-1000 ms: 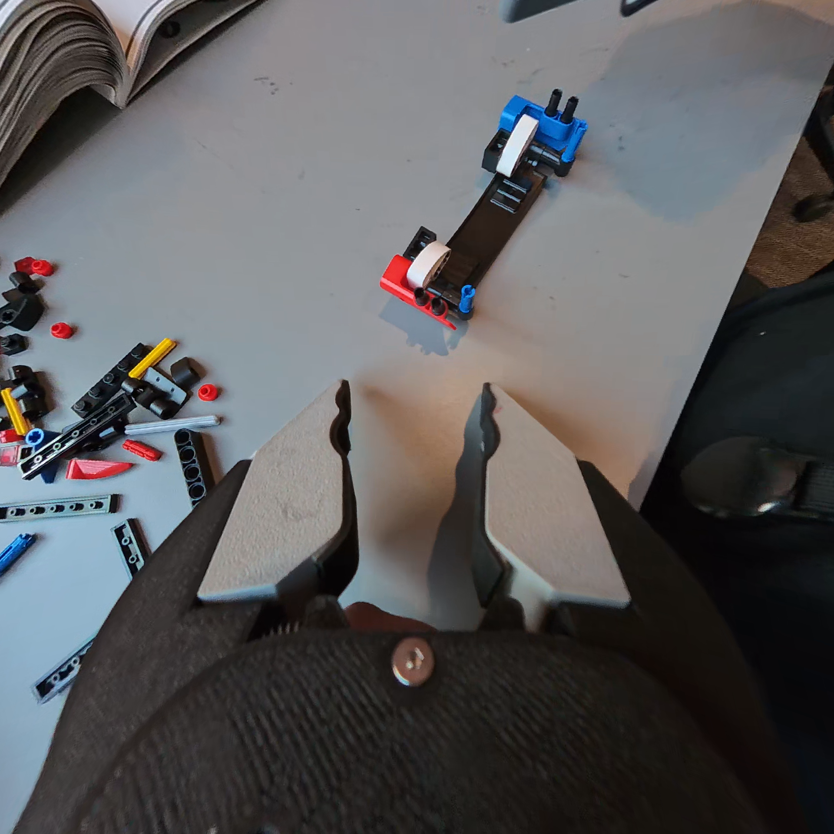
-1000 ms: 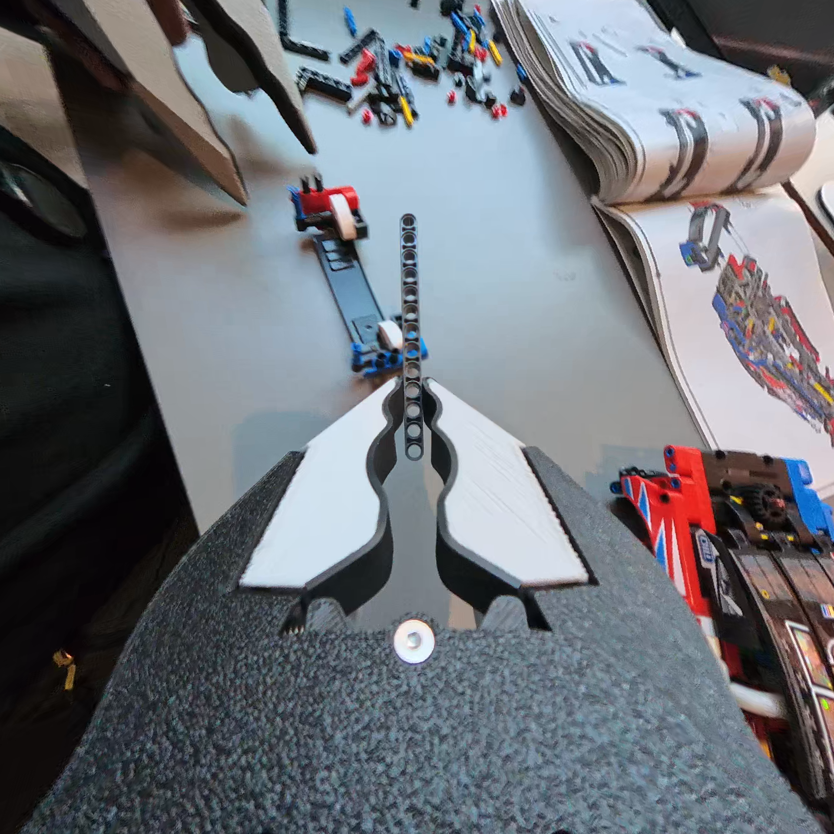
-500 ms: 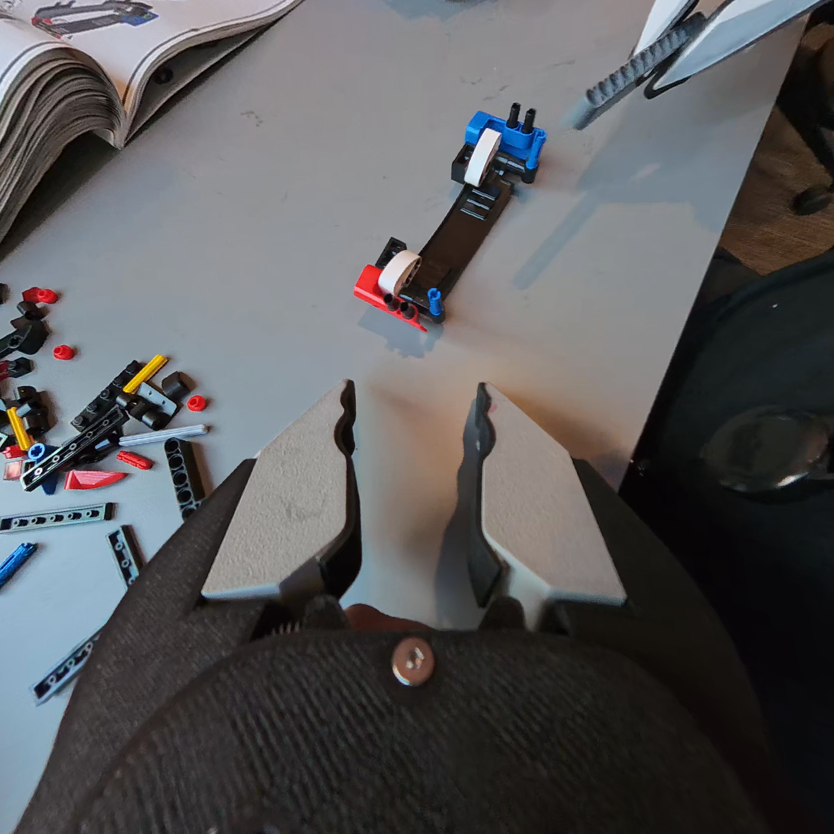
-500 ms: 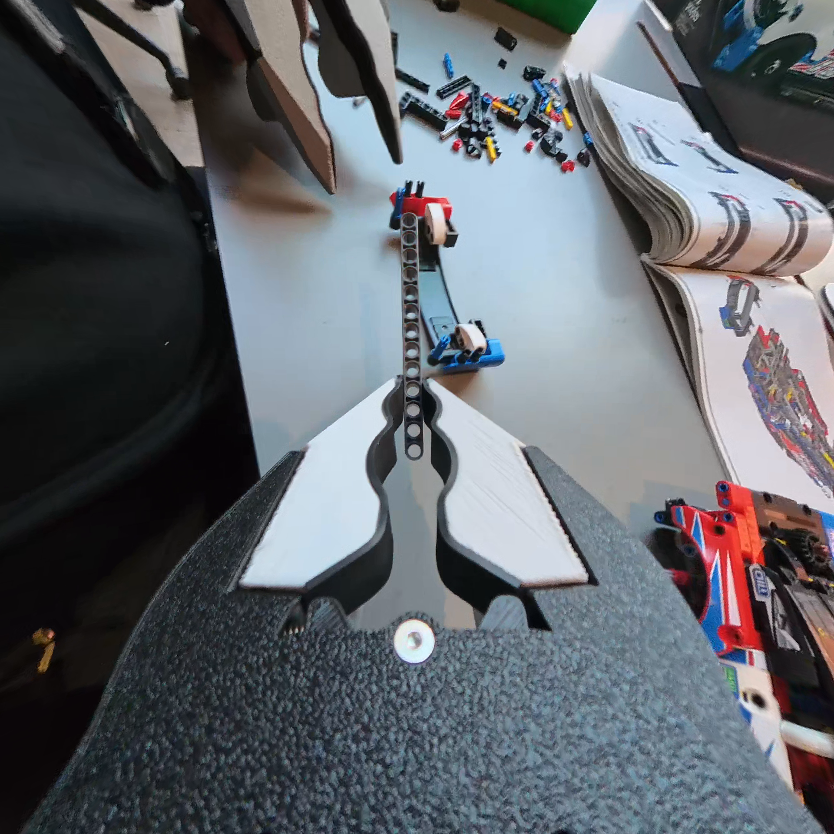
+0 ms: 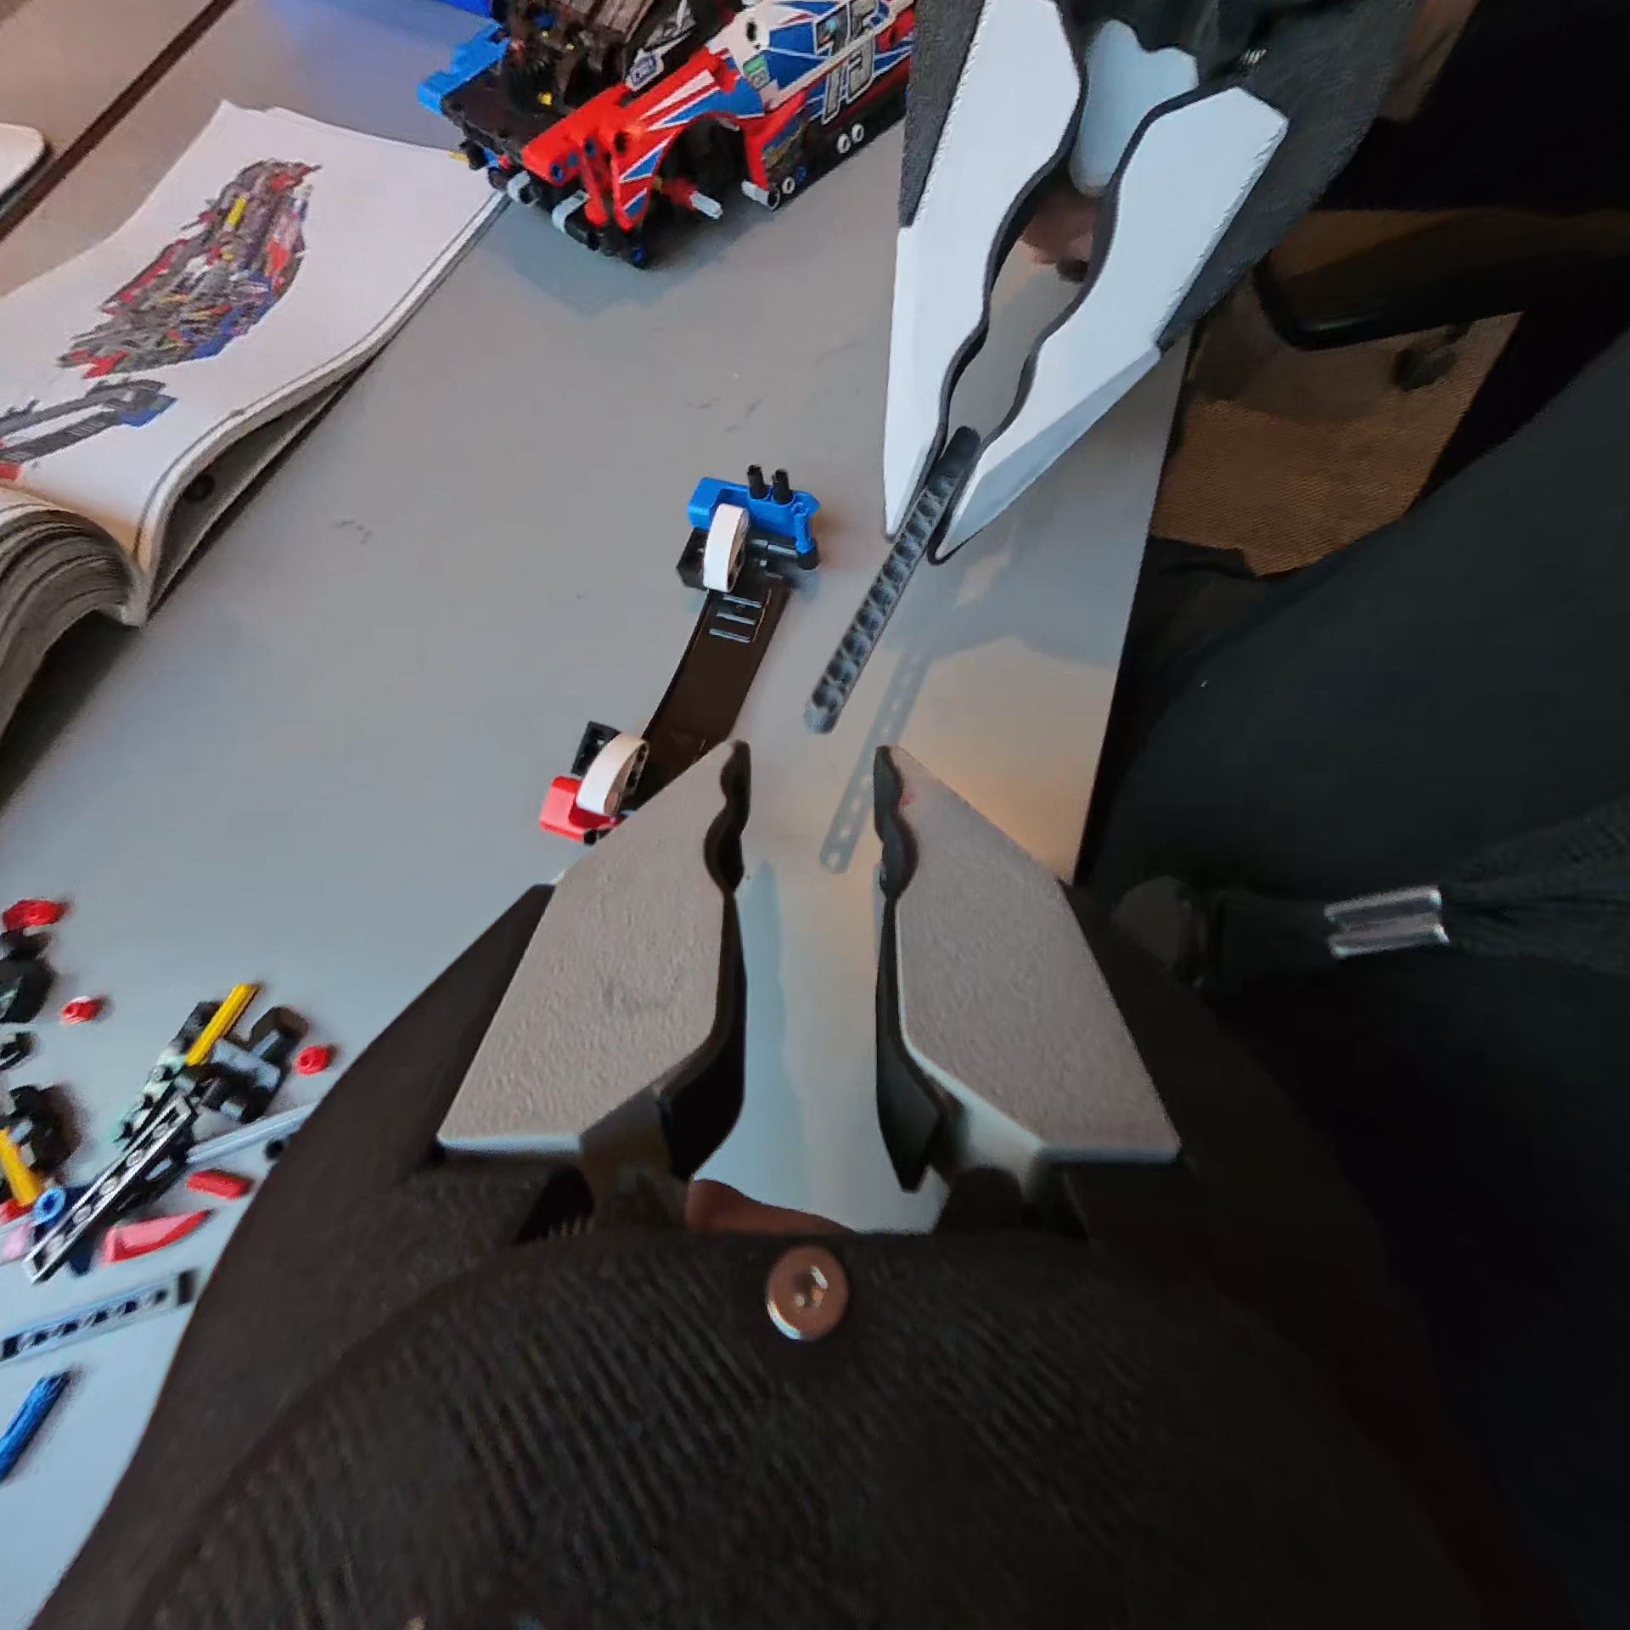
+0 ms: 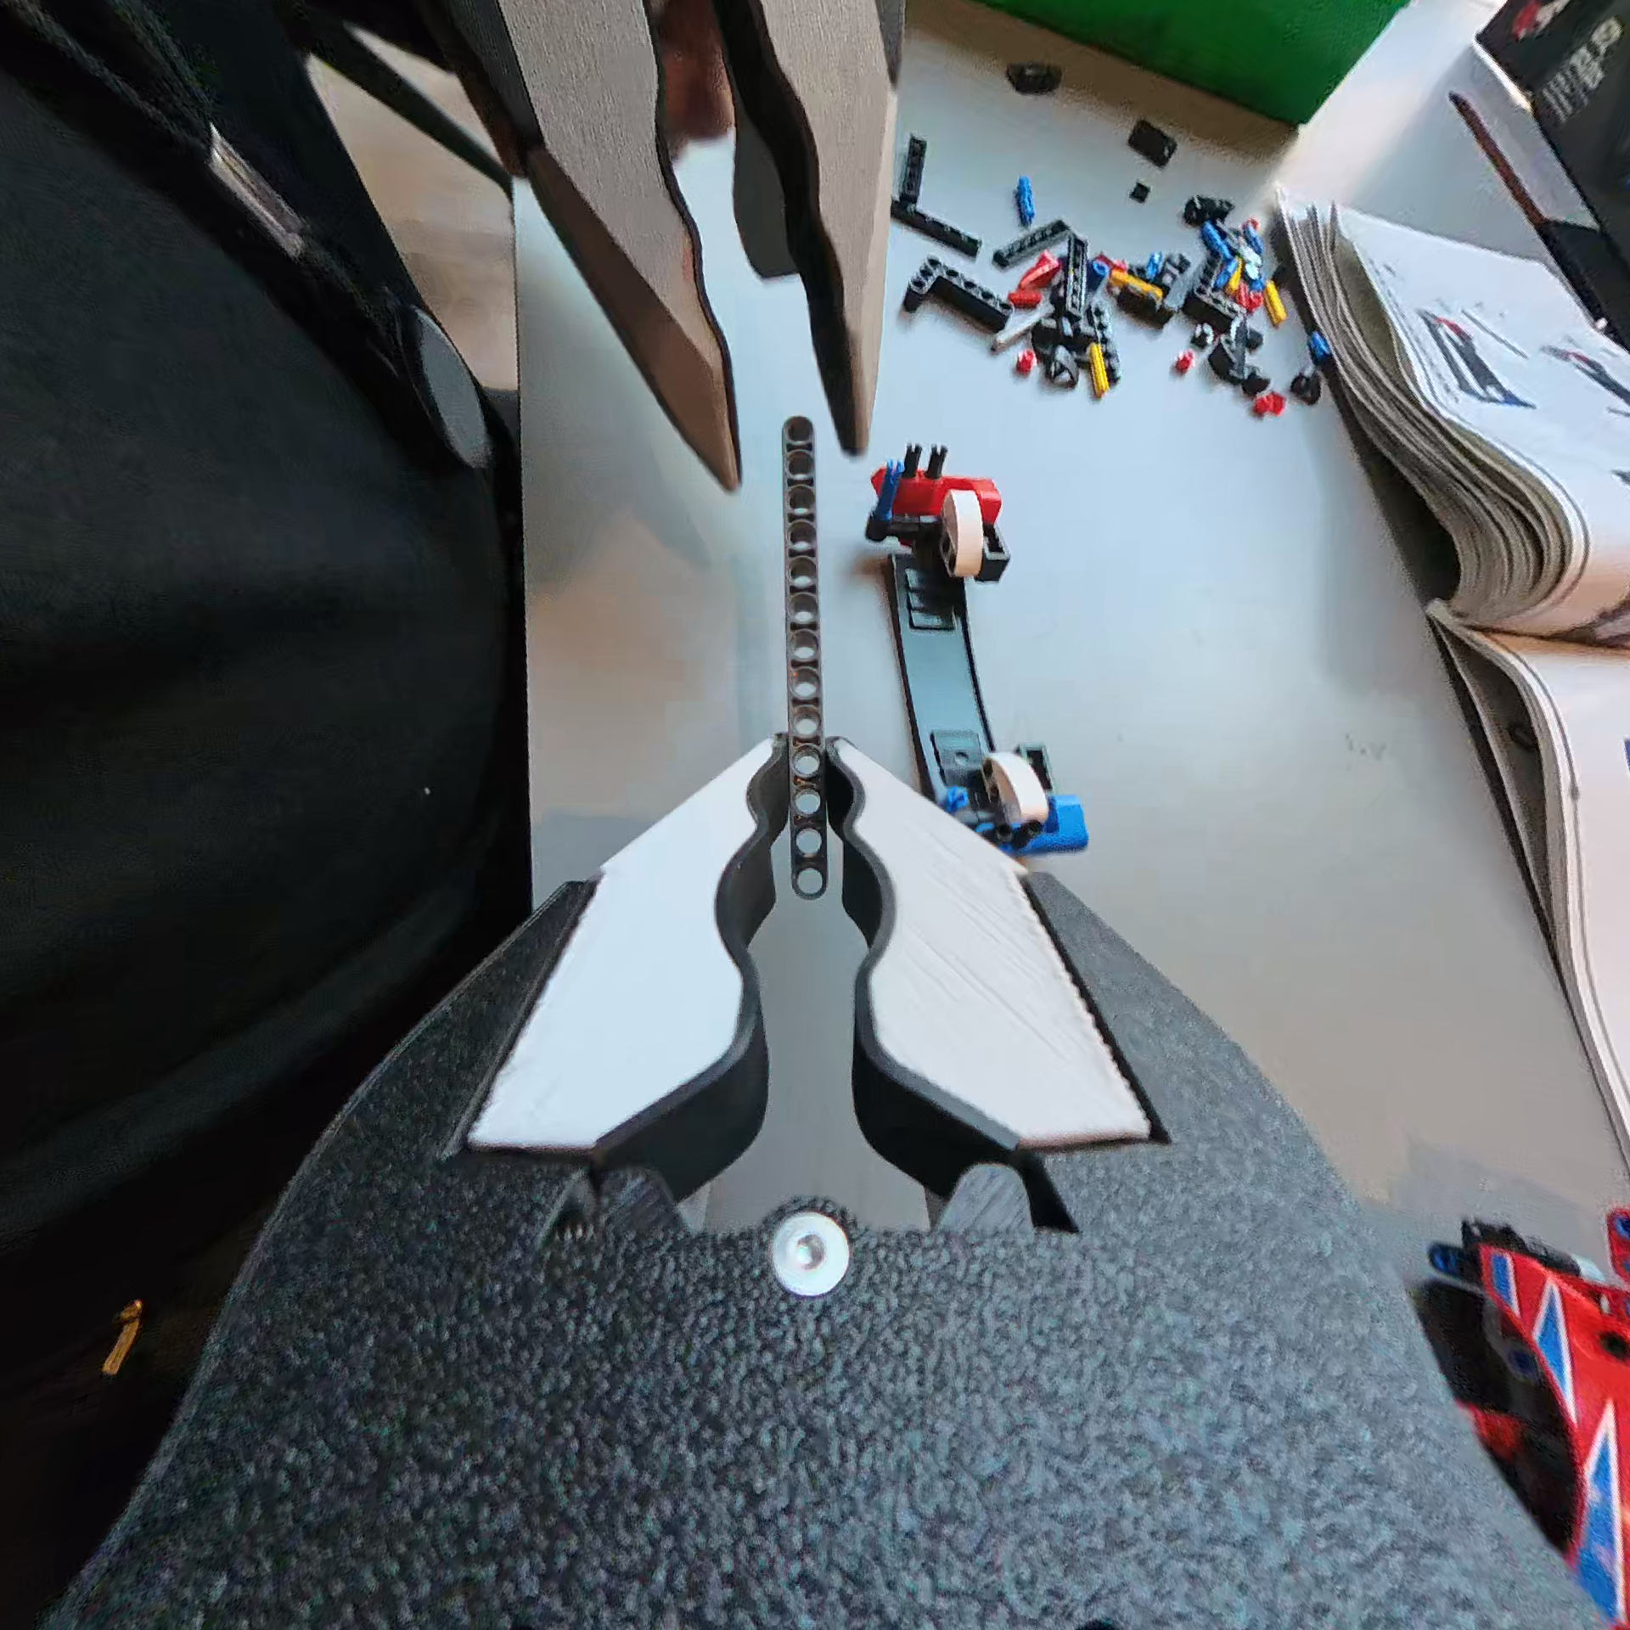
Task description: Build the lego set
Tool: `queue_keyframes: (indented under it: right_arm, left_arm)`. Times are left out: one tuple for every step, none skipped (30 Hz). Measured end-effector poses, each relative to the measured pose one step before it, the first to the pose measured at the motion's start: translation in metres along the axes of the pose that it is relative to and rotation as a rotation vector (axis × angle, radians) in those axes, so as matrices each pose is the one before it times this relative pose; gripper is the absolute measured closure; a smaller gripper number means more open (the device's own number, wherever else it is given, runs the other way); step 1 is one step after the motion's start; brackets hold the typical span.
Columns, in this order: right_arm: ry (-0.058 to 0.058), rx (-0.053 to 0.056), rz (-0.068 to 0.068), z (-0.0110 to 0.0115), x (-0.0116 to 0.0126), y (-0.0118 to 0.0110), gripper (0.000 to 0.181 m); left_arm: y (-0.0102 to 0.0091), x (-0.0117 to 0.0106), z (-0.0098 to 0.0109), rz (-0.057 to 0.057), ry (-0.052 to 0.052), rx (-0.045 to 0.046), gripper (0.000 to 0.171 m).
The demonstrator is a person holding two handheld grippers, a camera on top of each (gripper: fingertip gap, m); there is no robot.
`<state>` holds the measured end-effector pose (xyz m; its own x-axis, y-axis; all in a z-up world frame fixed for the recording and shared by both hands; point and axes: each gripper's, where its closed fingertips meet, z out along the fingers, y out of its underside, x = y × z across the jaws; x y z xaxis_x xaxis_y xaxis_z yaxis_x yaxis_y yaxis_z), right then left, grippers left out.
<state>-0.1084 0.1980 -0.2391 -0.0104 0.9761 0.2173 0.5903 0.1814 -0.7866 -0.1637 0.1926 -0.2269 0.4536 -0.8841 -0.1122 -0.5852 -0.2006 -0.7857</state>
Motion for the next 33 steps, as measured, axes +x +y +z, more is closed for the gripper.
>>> queue_keyframes:
  right_arm:
    - [-0.007, 0.0139, 0.0019, 0.00163, -0.00042, -0.00339, 0.173]
    - [-0.0014, 0.0082, 0.0003, 0.00138, 0.0002, -0.00224, 0.173]
    - [0.0007, 0.0027, 0.0019, 0.00141, 0.00067, -0.00105, 0.173]
    - [-0.0061, -0.0022, 0.0029, 0.00142, -0.00028, 0.00015, 0.174]
    - [-0.0069, -0.0043, 0.0002, 0.00127, -0.00087, 0.00076, 0.173]
    - [-0.0007, -0.0029, -0.0019, 0.00115, -0.00026, 0.00075, 0.173]
    - [-0.0048, -0.0015, 0.0008, 0.00087, -0.00076, 0.00038, 0.173]
    - [-0.0037, -0.0012, 0.0034, 0.00065, -0.00045, 0.00034, 0.173]
    - [0.0022, 0.0021, 0.0019, 0.00023, 0.00045, -0.00016, 0.173]
    - [0.0023, 0.0044, 0.0008, -0.00011, 0.00049, -0.00051, 0.173]
    - [-0.0031, 0.003, 0.0022, 0.0, -0.00047, -0.00037, 0.173]
    - [0.001, -0.0024, 0.0021, 0.00023, 0.00019, 0.00072, 0.173]
    - [-0.0017, -0.0031, 0.0014, 0.00037, -0.00051, 0.0011, 0.173]
    - [-0.0045, -0.0019, 0.0044, 0.00033, -0.00099, 0.00092, 0.173]
    - [-0.0031, -0.0051, 0.004, 0.00039, -0.00097, 0.00125, 0.173]
    - [-0.0008, -0.016, 0.001, 0.00059, -0.00053, 0.00291, 0.173]
    - [-0.0017, -0.0164, -0.0026, 0.00074, -0.00073, 0.00298, 0.173]
    - [-0.0057, -0.0113, -0.001, 0.00083, -0.00104, 0.00204, 0.173]
    - [-0.0079, -0.0072, 0.0033, 0.00107, -0.00108, 0.00109, 0.173]
    - [-0.0045, -0.0065, 0.0053, 0.0014, -0.00023, 0.00087, 0.173]
    - [-0.0022, -0.0112, 0.0025, 0.00157, 0.00047, 0.00152, 0.173]
    - [-0.0037, -0.0138, -0.0013, 0.00169, 0.00017, 0.00204, 0.173]
    - [-0.0072, -0.014, 0.0011, 0.00206, -0.00027, 0.00188, 0.173]
    - [-0.0057, -0.0159, 0.0035, 0.00212, -0.00015, 0.00233, 0.173]
    - [0.001, -0.015, 0.0035, 0.00217, 0.00067, 0.00229, 0.173]
    - [0.0076, -0.0098, -0.0005, 0.00144, 0.00132, 0.00161, 0.171]
    - [0.0111, 0.0069, -0.0001, -0.00017, 0.0015, -0.00092, 0.168]
    - [0.0062, 0.0063, 0.0048, -0.00074, 0.001, -0.00064, 0.165]
    - [-0.0016, 0.0055, 0.0067, -0.00057, -0.00006, -0.00031, 0.165]
    - [-0.0035, 0.0095, 0.0068, -0.00047, -0.00063, -0.00078, 0.165]
    - [0.0027, 0.0127, 0.0052, -0.00005, -0.00011, -0.00178, 0.165]
    - [0.0047, 0.0166, 0.0022, 0.0004, -0.00036, -0.00305, 0.164]
    - [-0.0018, 0.0191, -0.003, 0.00099, -0.00193, -0.00449, 0.164]
  left_arm:
    - [0.00023, 0.00089, 0.00332, -0.0146, 0.0132, -0.0016, 0.148]
    - [0.00033, 0.00082, 0.00259, -0.012, 0.011, 0.00124, 0.15]
    - [-0.00049, 0.00104, 0.00167, -0.0067, 0.0101, 0.01052, 0.155]
    - [-0.00073, 0.0007, 0.00096, -0.006, 0.0064, 0.0134, 0.16]
    - [-0.00098, -0.00048, 0.00015, -0.0073, -0.0008, 0.01468, 0.164]
    - [-0.00075, 0.00036, -0.00025, -0.0088, 0.0075, 0.01235, 0.165]
    - [-0.00015, 0.00079, -0.00047, -0.0133, 0.0118, 0.00589, 0.162]
    - [0.00021, 0.00106, -0.00038, -0.01, 0.0125, 0.00074, 0.15]
    - [0.00081, 0.00056, -0.00036, 0.0004, 0.0074, -0.0022, 0.145]
    - [0.00043, 0.00003, -0.00026, 0.012, 0.0011, 0.0025, 0.158]
    - [0.00062, -0.00212, 0.00032, 0.0116, -0.0142, 0.00098, 0.164]
    - [0.00074, -0.00072, 0.00054, 0.0097, -0.0036, -0.00313, 0.165]
    - [-0.00021, 0.00039, 0.00037, 0.0031, 0.0036, 0.00342, 0.165]
    - [-0.00026, 0.00109, 0.00027, -0.0024, 0.0074, 0.00472, 0.165]
    - [0.0012, 0.00097, 0.0005, -0.0051, 0.0074, -0.00347, 0.165]
    - [0.00211, -0.00047, 0.00063, -0.0061, -0.0015, -0.00902, 0.159]
    - [0.00243, -0.00058, 0.00062, 0.0005, -0.0034, -0.01155, 0.146]
    - [0.00159, 0.00003, 0.00016, 0.0108, -0.001, -0.00425, 0.151]
    - [0.00066, 0.00025, 0.00015, 0.014, -0.0007, 0.00172, 0.158]
    - [0.00106, 0.00092, 0.00076, 0.0109, 0.0038, -0.0035, 0.161]
    - [0.00171, 0.00077, 0.00161, 0.0061, 0.0037, -0.00927, 0.164]
    - [0.00189, 0.00028, 0.00202, 0.0033, -0.0003, -0.01067, 0.164]
    - [0.00256, 0.00036, 0.00223, 0.0057, 0.0002, -0.01506, 0.163]
    - [0.00263, -0.00029, 0.00196, 0.0118, -0.0042, -0.0129, 0.164]
    - [0.00349, -0.00016, 0.00187, 0.0103, -0.0016, -0.01631, 0.164]
    - [0.00582, 0.00039, 0.00225, -0.0053, 0.0061, -0.03372, 0.164]
    - [0.00619, -0.0002, 0.00223, -0.0127, 0.0031, -0.03402, 0.165]
    - [0.00294, 0.00103, 0.00117, -0.0124, 0.0121, -0.0107, 0.166]
    - [0.0009, 0.00097, -0.00092, -0.0144, 0.0147, -0.00672, 0.166]
    - [0.00026, -0.00026, -0.00053, -0.0051, 0.0037, 0.00027, 0.165]
    - [0.00001, 0.00022, -0.0001, 0.0119, 0.0006, 0.00667, 0.166]
    - [0.00009, 0.00049, -0.00019, 0.0134, 0.0002, 0.00045, 0.166]
    - [-0.00026, 0.00002, 0.00018, 0.0093, -0.0021, 0.00041, 0.166]
